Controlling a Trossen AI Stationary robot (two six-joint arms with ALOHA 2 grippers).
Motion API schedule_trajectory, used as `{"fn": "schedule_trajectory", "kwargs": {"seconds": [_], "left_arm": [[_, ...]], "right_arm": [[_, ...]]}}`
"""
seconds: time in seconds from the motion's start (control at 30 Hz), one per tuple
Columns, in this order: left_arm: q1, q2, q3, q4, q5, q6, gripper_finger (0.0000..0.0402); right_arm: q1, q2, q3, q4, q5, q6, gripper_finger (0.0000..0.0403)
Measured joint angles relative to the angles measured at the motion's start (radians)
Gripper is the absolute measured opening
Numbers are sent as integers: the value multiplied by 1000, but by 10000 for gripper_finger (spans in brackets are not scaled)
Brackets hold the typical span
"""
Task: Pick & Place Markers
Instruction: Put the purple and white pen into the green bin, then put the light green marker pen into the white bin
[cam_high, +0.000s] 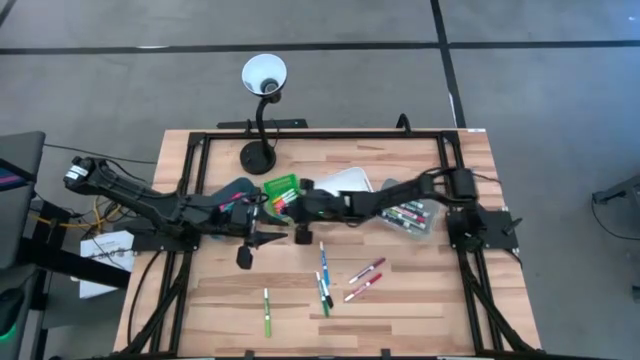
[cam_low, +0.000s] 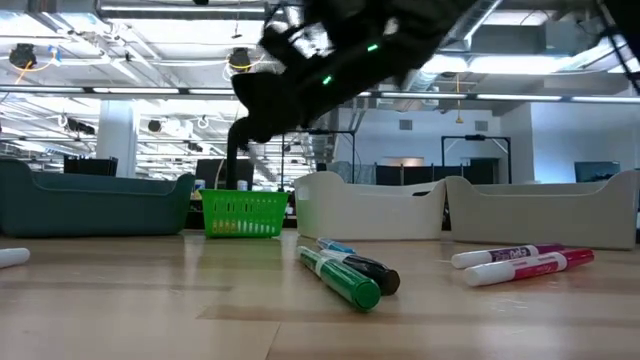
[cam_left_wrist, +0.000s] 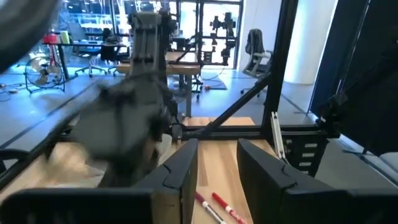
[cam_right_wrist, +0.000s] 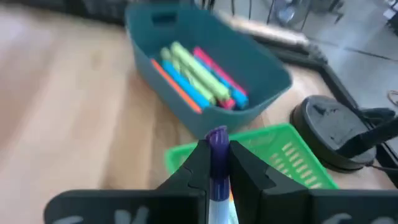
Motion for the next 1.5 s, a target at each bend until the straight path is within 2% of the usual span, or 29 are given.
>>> {"fn": "schedule_trajectory", "kwargs": {"seconds": [0.17,0.37,0.5,0.77,0.87,1.03,1.1,1.2,1.27,1.33,1.4,1.5], "left_arm": [[-13,1,-1,0,0,-7,108],[-27,0,-21,-1,1,-12,108],[-26,-1,-37,-1,0,-18,108],[-26,-1,-48,0,0,-39,108],[-26,-1,-48,0,0,-44,108],[-26,-1,-48,0,0,-45,108],[-26,0,-47,0,1,-45,108],[-26,2,-47,0,0,-45,108],[-26,8,-47,1,1,-53,108],[-28,21,-46,8,1,-83,108],[-30,36,-47,0,12,-93,108],[-33,86,-46,5,91,-58,108]], "right_arm": [[-36,147,202,-133,1,-44,39],[-65,251,346,-393,1,-44,41],[-76,277,406,-499,-1,-43,55],[-70,265,459,-535,0,-43,105],[-65,256,512,-634,3,-44,126],[-39,213,686,-1057,4,-34,145],[-23,176,773,-1338,-1,46,147],[6,100,845,-1599,2,199,145],[34,24,833,-1640,6,239,142],[74,-70,764,-1619,7,281,136],[121,-167,644,-1524,7,294,132],[204,-316,358,-1304,3,301,126]]}}
